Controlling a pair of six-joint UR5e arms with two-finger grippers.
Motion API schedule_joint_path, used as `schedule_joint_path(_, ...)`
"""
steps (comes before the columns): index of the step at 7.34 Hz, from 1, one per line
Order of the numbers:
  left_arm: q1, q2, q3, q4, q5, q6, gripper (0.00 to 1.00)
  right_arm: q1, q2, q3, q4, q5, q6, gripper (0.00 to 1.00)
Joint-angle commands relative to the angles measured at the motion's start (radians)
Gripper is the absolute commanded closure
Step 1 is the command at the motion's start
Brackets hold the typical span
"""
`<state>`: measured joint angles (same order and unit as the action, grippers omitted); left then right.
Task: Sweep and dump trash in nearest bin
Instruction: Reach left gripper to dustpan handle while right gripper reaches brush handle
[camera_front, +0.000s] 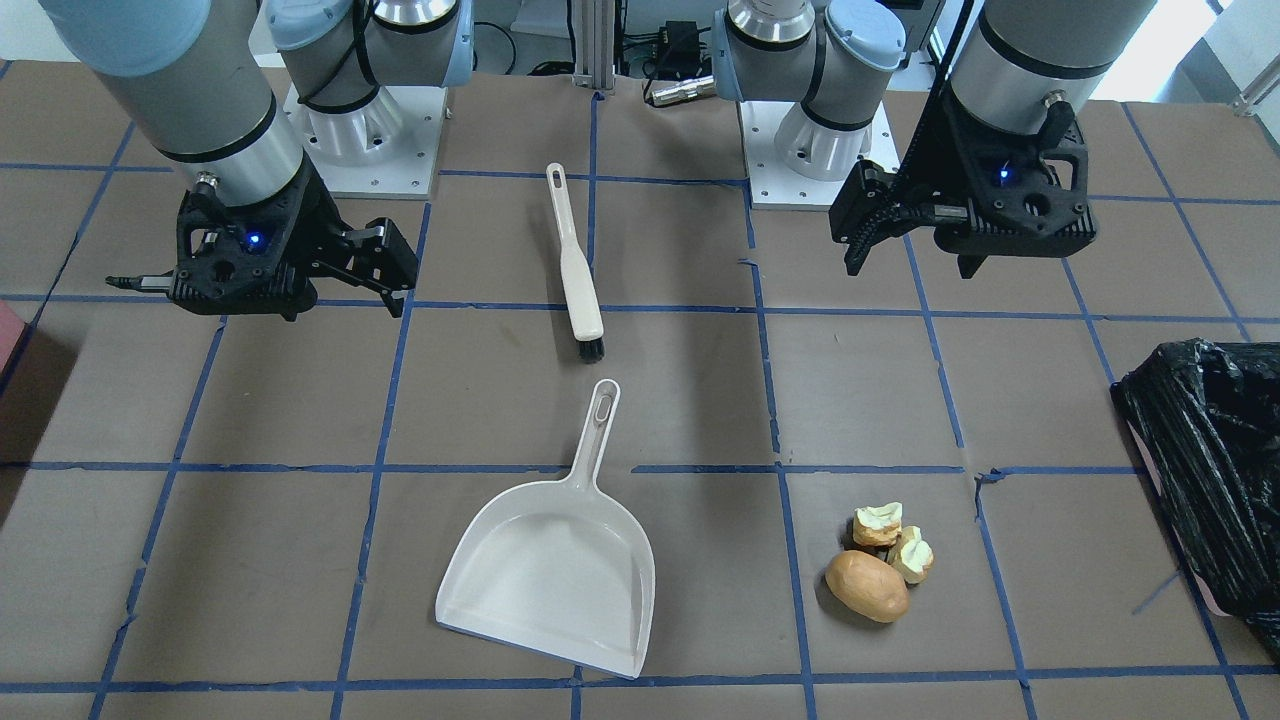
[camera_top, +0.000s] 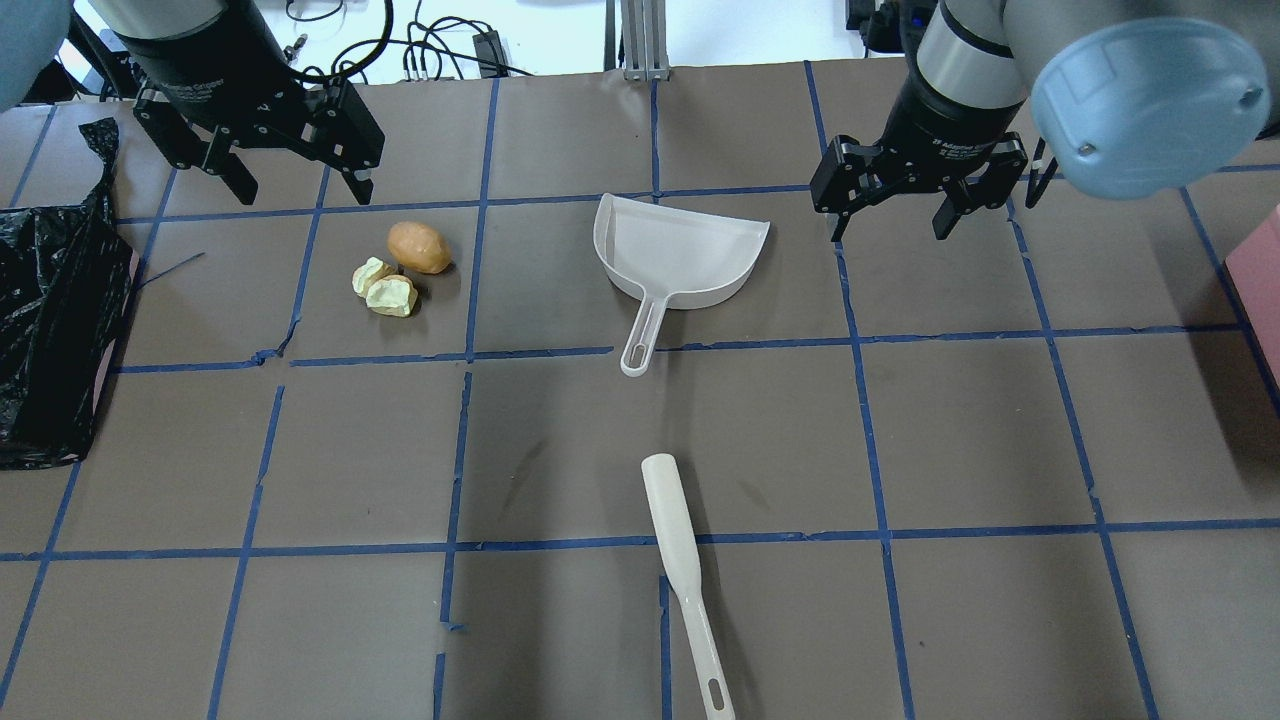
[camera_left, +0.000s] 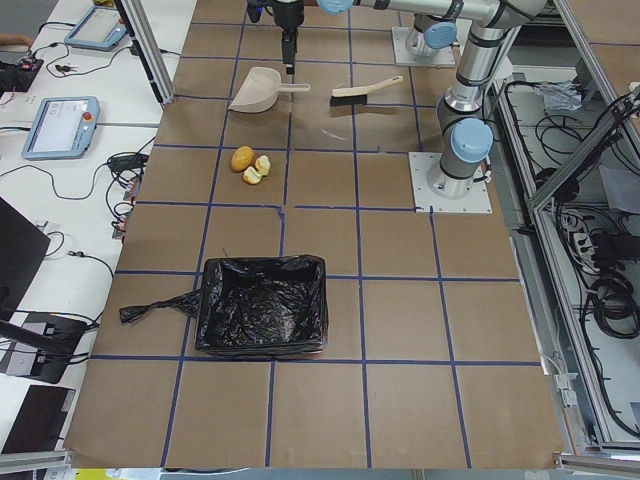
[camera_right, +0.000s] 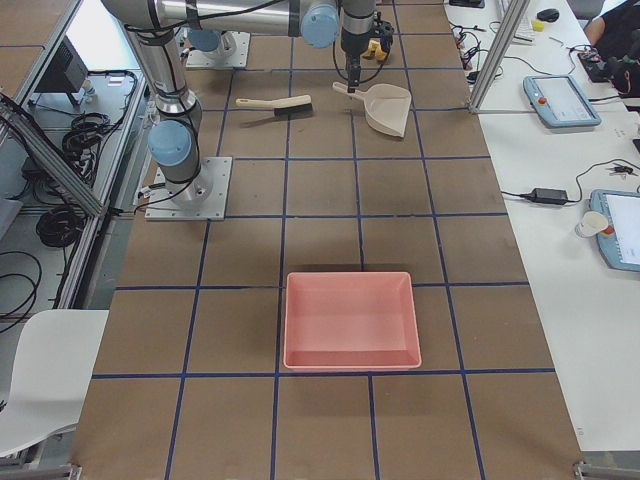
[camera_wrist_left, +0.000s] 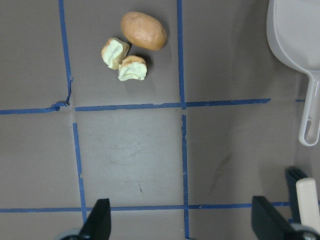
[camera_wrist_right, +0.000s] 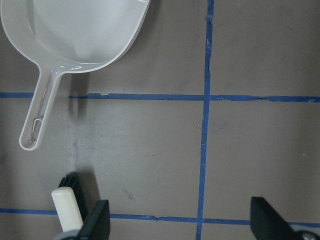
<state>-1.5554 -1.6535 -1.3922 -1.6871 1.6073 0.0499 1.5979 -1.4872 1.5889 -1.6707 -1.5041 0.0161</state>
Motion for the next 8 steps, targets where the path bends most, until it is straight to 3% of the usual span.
schedule_joint_path(1, -0.003, 0.001, -0.004, 0.003, -0.004, 0.001, 0.0, -0.021, -0.005, 0.006, -0.015, -0.013, -0.001, 0.0)
schedule_joint_path(4, -0.006, -0.019, -0.013, 0.007, -0.012, 0.001, 0.0, 0.006, -0.021, 0.037, -0.011, -0.01, 0.057, 0.01)
schedule_joint_path(5, -0.017, -0.023, -0.055, 0.016, -0.03, 0.001, 0.0, 0.064, -0.033, 0.054, -0.012, -0.008, 0.088, 0.02)
schedule_joint_path(7, -0.04, -0.029, -0.166, 0.252, -0.055, 0.051, 0.0, 0.176, -0.065, 0.155, -0.094, -0.01, 0.257, 0.04)
schedule_joint_path(8, -0.041, -0.037, -0.179, 0.269, -0.055, 0.051, 0.0, 0.215, -0.077, 0.205, -0.127, -0.008, 0.281, 0.04)
